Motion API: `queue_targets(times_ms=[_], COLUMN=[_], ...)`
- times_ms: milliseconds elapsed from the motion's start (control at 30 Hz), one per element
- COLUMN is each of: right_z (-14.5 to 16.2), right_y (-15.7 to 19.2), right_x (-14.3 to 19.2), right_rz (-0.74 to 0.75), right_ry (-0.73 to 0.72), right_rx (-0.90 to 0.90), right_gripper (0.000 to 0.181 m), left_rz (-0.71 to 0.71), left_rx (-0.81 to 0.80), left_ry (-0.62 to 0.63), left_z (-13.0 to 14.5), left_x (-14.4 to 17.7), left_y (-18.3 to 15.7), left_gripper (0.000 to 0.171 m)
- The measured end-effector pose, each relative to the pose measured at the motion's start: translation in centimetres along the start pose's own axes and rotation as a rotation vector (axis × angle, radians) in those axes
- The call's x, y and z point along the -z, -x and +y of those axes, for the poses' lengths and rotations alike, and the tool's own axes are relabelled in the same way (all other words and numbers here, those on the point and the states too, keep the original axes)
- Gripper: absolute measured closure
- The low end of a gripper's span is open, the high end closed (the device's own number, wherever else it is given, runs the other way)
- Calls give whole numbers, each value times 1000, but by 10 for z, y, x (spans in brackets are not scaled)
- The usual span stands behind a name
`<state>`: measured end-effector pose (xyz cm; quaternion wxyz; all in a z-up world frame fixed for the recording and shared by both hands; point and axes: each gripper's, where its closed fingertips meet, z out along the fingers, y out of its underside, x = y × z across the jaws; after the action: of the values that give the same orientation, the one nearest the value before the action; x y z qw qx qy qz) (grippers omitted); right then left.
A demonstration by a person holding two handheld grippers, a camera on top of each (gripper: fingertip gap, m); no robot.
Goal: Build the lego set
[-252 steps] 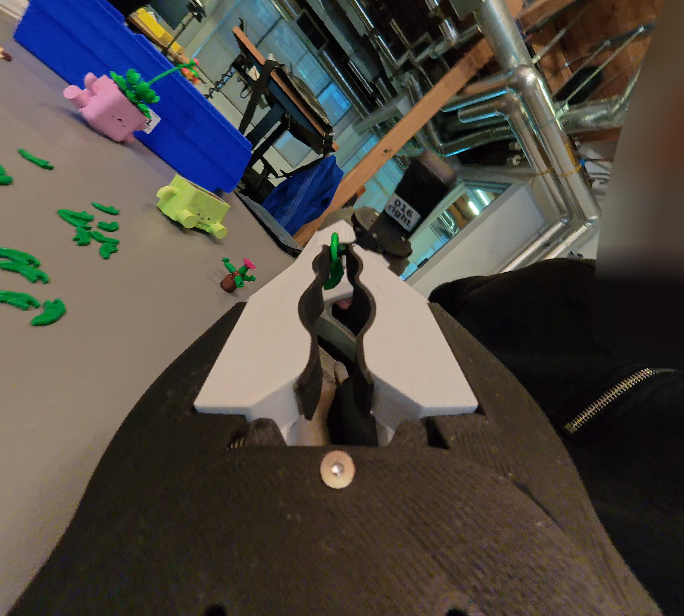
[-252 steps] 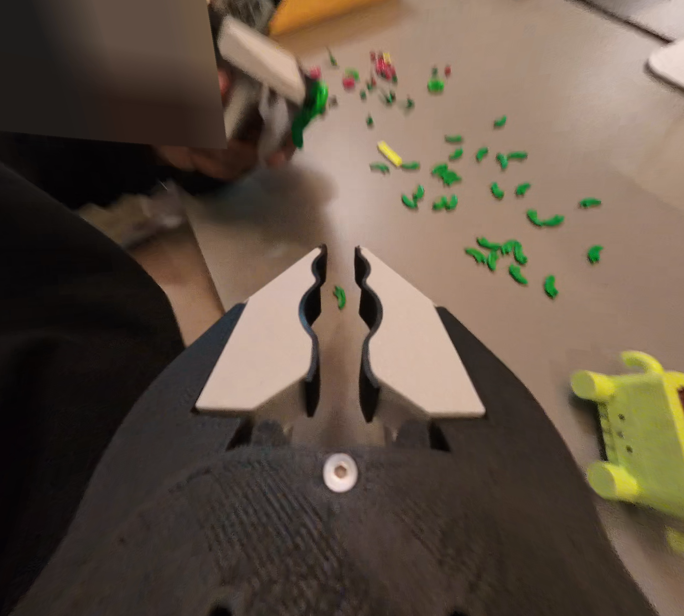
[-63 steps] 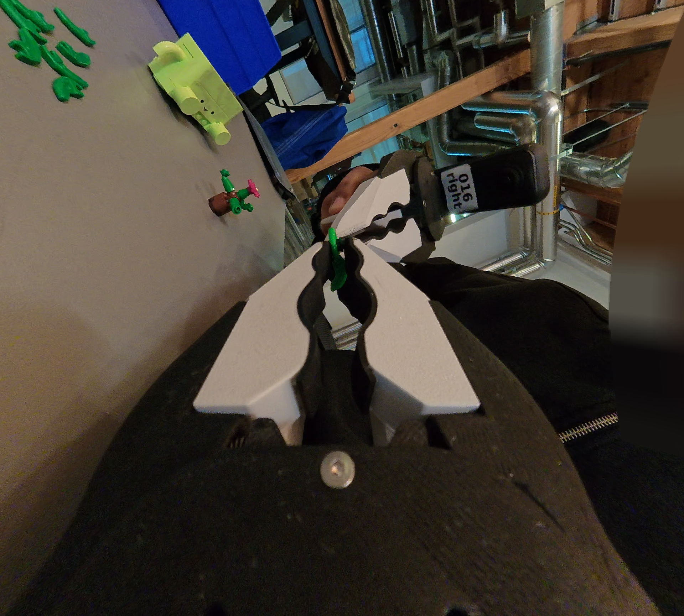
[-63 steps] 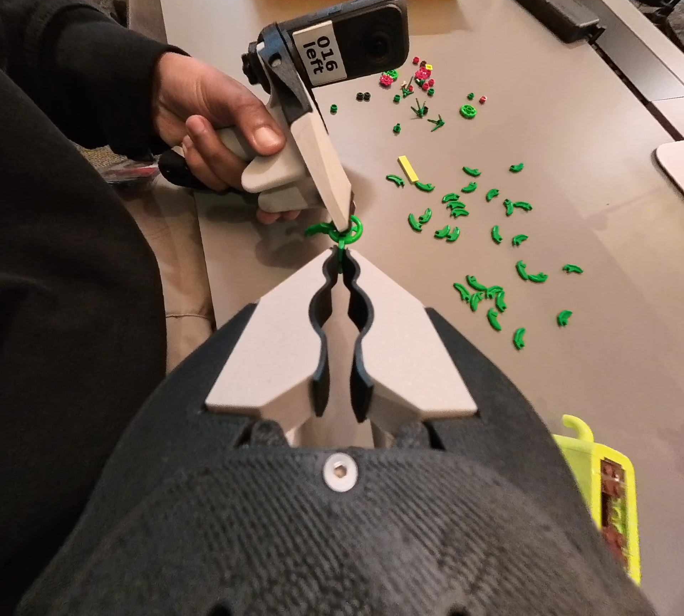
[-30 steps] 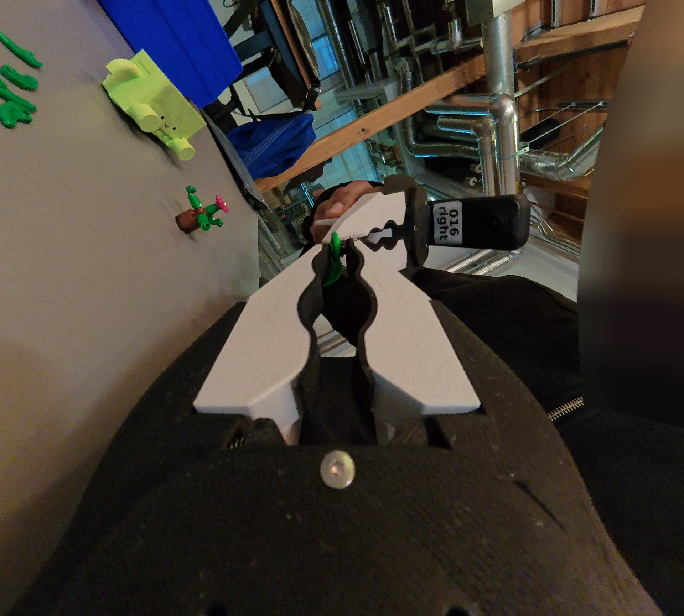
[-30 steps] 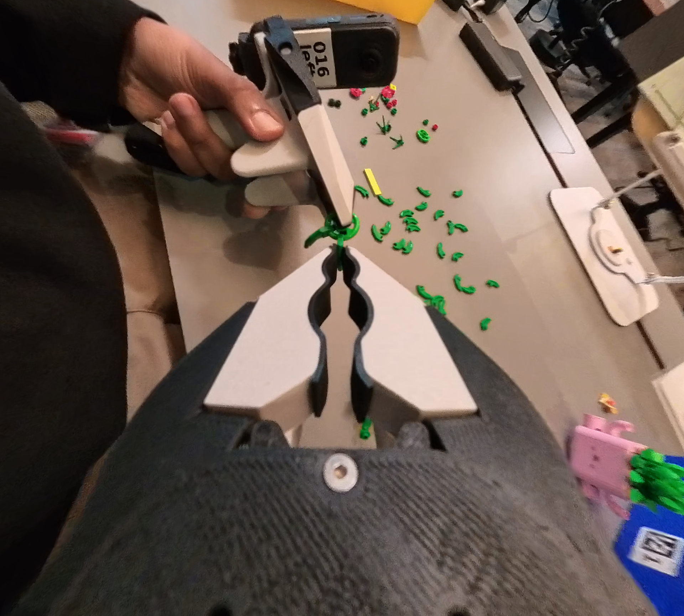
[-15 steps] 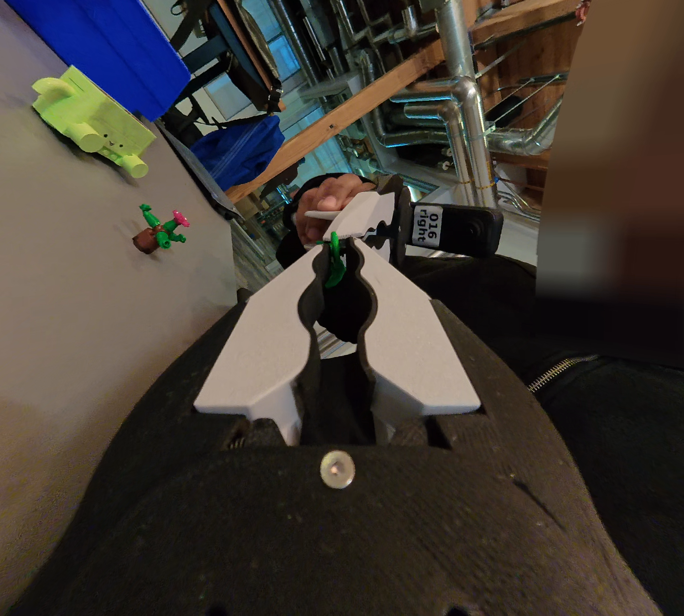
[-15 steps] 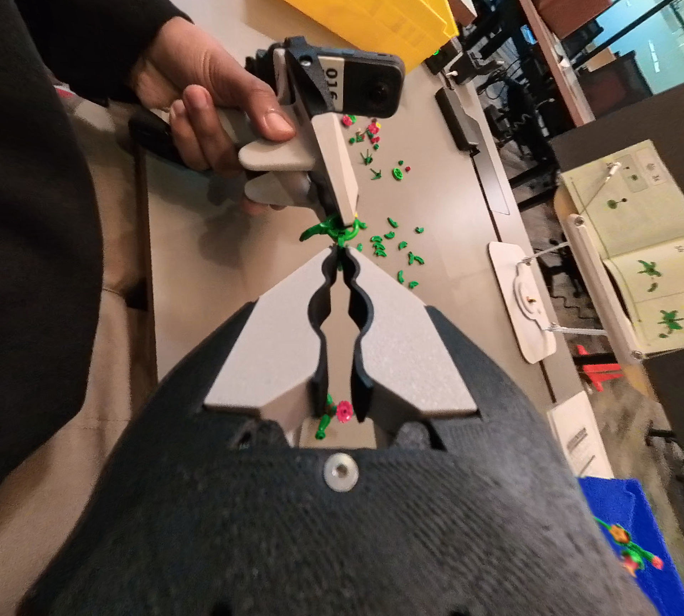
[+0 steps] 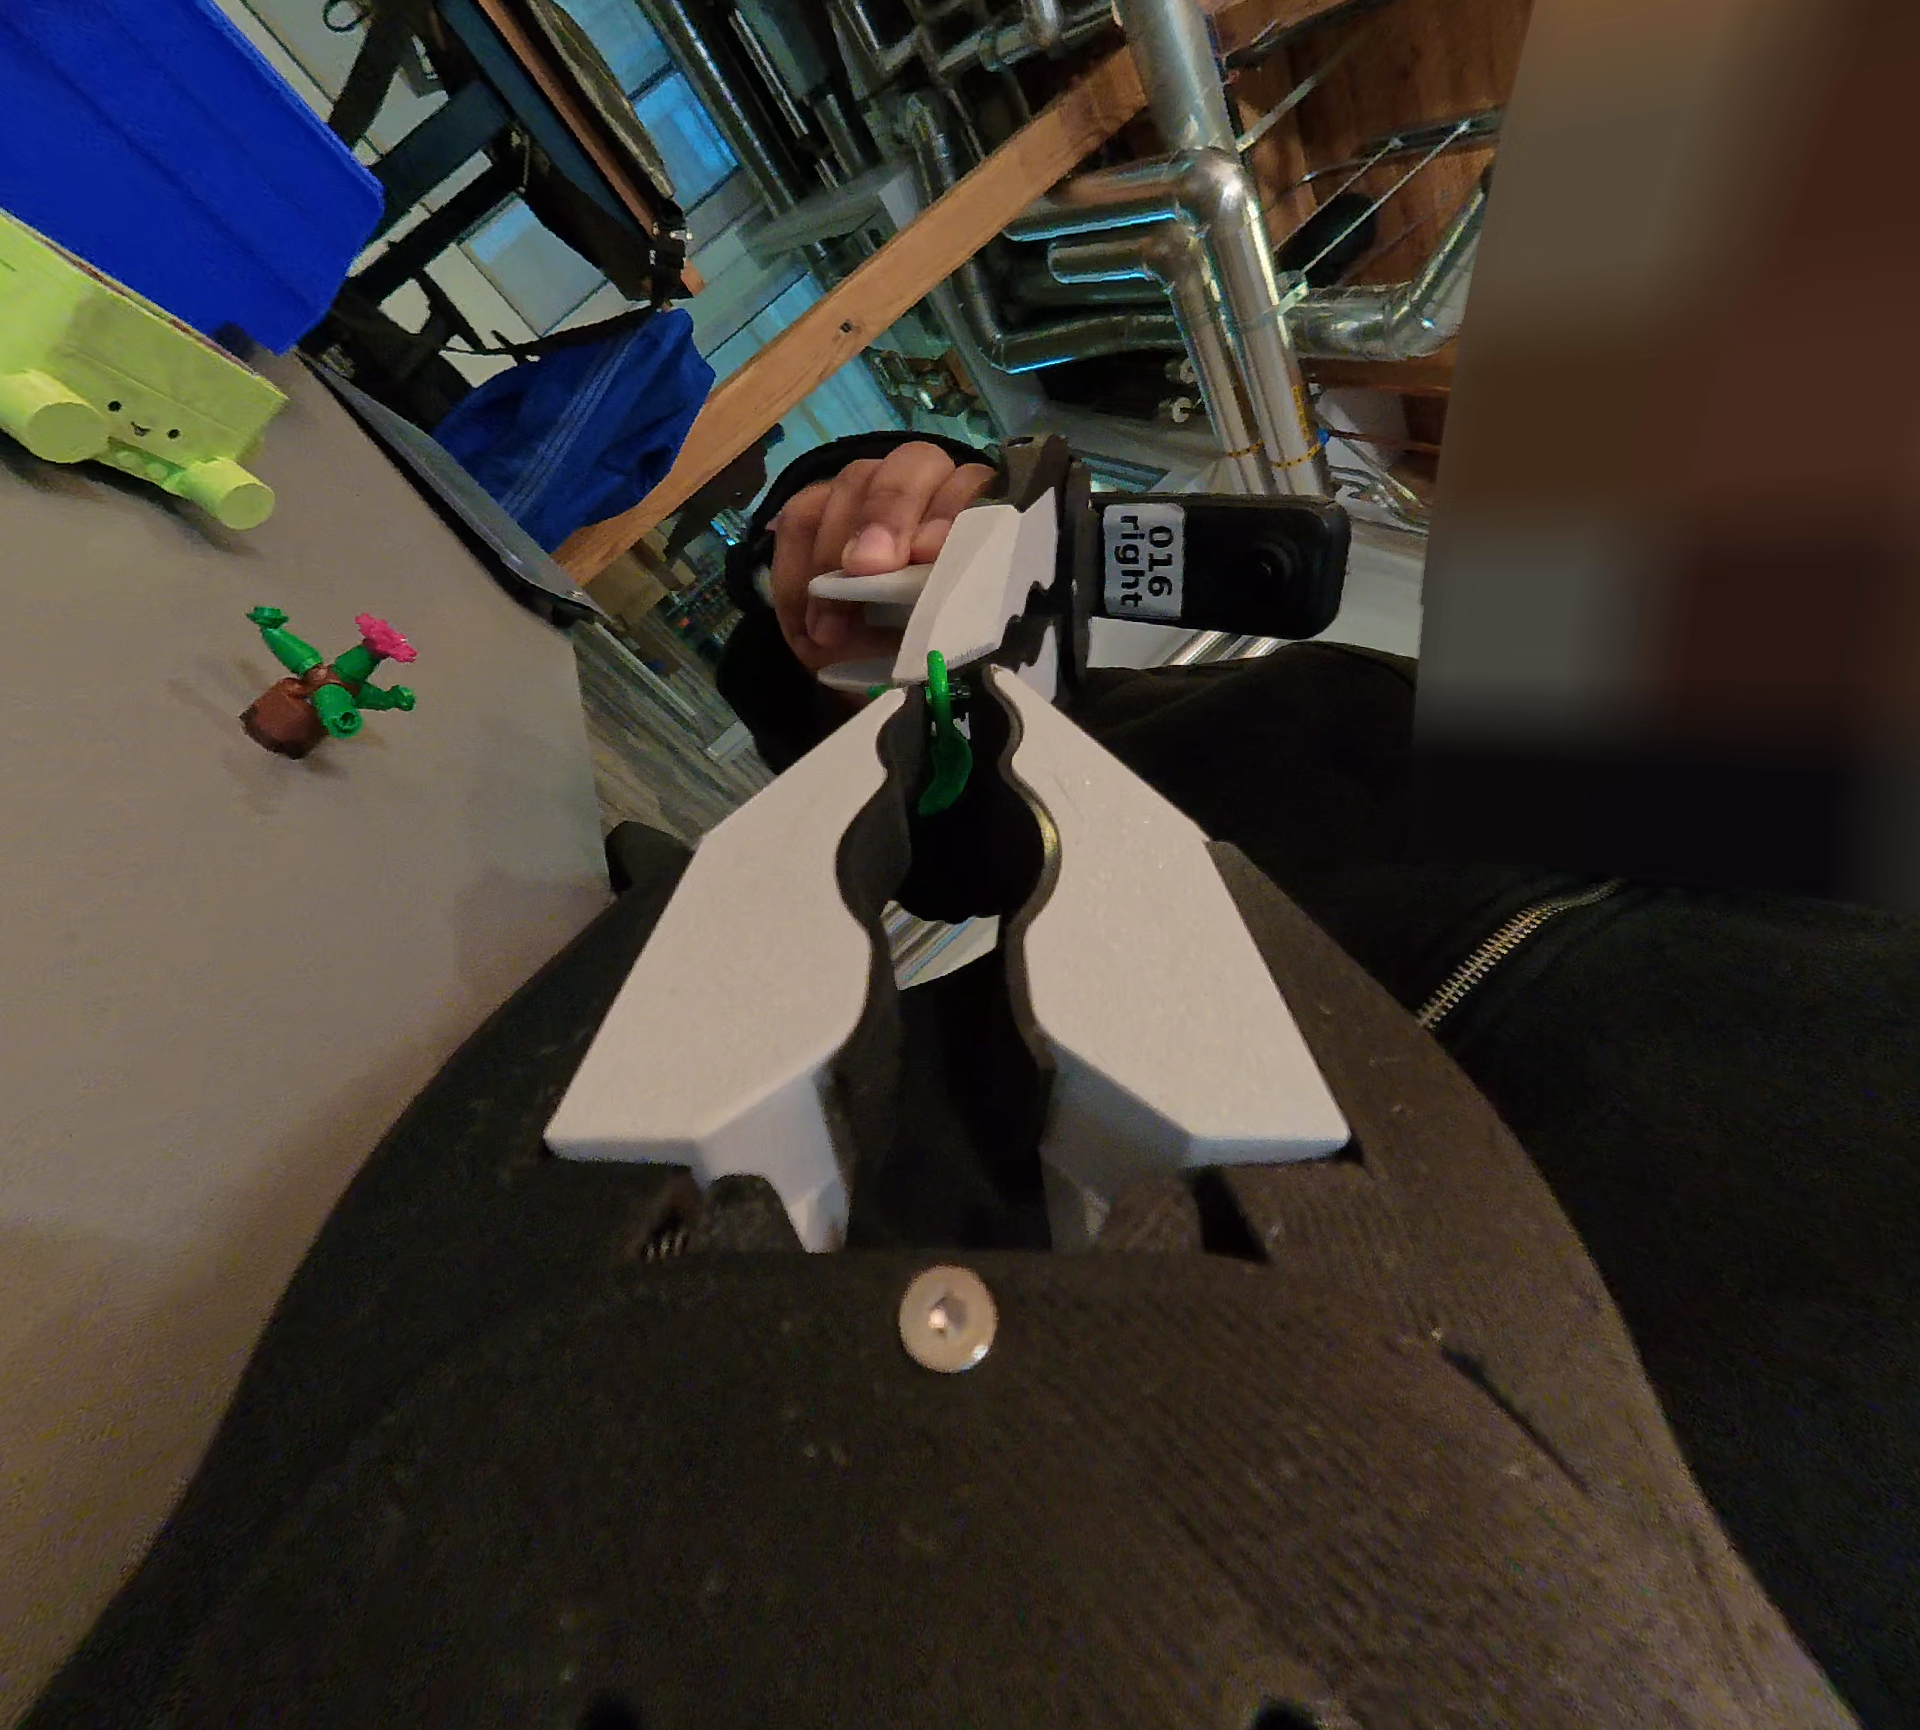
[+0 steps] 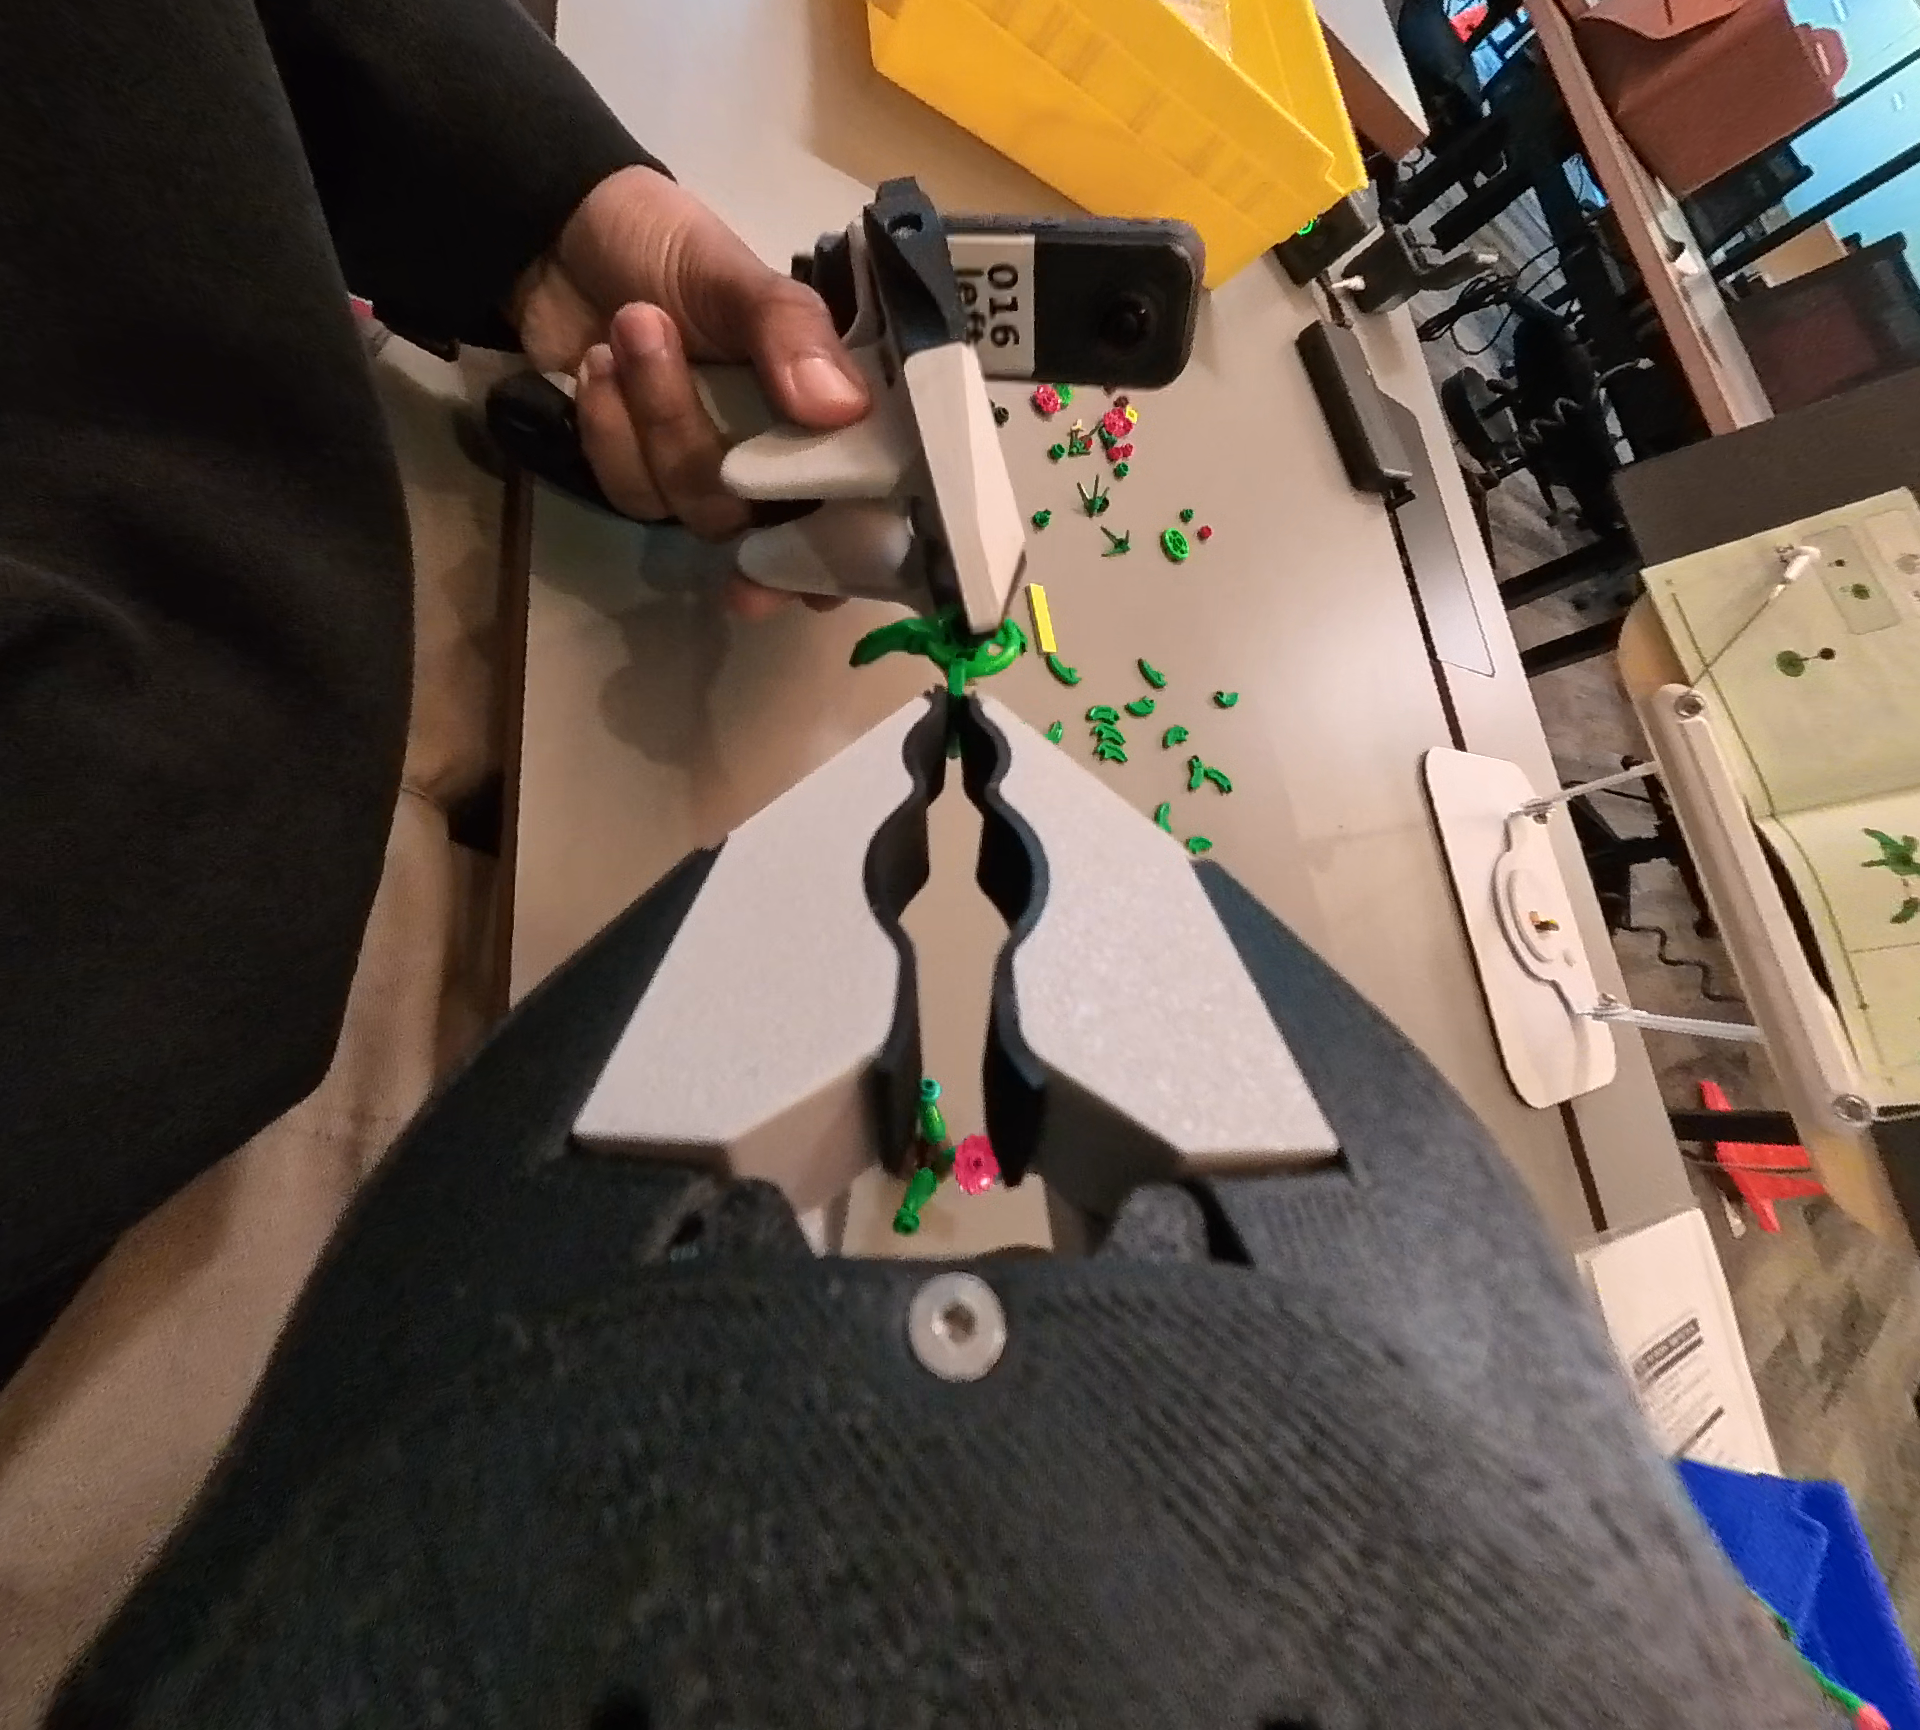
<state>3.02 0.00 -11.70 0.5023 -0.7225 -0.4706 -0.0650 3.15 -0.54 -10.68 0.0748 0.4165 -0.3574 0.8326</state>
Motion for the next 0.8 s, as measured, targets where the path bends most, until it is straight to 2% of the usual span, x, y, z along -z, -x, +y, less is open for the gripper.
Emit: queue_targets(times_ms=[167,467,567,700,800], right_z=[7,25,35,78,87], right_y=[0,-1,11,56,69], right_x=[-3,-12,-22,-40,-43], right_rz=[2,8,-46,-176,-187], right_ry=[30,44,59,252,269], right_rx=[-29,-317,-485,-699,-796], right_gripper=[181,181,181,180,180], left_rz=[-59,-195,-238,-396,-398], left_rx=[-17,-25,-40,-150,-148], left_ry=[8,-35,-83,-58,-79], left_z=[1,-7,-20,-28,-32], left_x=[0,3,15,35,39], left_y=[7,28,29,39,37], left_gripper=[164,164,164,164,164])
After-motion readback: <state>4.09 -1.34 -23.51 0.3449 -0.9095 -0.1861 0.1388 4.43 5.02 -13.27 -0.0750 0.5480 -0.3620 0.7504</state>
